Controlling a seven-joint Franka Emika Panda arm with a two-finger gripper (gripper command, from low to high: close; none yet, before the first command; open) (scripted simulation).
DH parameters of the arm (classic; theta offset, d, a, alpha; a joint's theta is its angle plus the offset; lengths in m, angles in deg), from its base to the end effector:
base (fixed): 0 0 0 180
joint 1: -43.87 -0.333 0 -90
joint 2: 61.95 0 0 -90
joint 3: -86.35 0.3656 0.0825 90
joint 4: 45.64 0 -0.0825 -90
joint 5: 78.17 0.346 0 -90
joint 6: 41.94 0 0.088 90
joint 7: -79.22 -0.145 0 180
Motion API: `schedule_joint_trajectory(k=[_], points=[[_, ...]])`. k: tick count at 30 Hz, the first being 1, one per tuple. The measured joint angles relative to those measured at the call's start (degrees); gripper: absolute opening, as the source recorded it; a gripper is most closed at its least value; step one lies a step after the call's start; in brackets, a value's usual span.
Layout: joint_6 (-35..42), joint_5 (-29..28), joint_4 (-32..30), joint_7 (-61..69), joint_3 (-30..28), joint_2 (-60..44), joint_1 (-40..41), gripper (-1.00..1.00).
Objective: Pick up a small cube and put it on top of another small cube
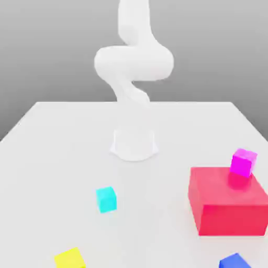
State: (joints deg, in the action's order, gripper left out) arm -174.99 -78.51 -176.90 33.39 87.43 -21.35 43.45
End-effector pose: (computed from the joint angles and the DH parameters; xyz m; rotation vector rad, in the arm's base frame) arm 0.3343 0.0114 0.6950 -2.5007 1.0150 -0.9691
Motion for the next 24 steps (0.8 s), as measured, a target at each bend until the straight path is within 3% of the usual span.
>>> schedule_joint_trajectory(k=[24], points=[[-12.1,-6.9,5.0,-2.6,8.7,-50.2,-6.8,0.0]])
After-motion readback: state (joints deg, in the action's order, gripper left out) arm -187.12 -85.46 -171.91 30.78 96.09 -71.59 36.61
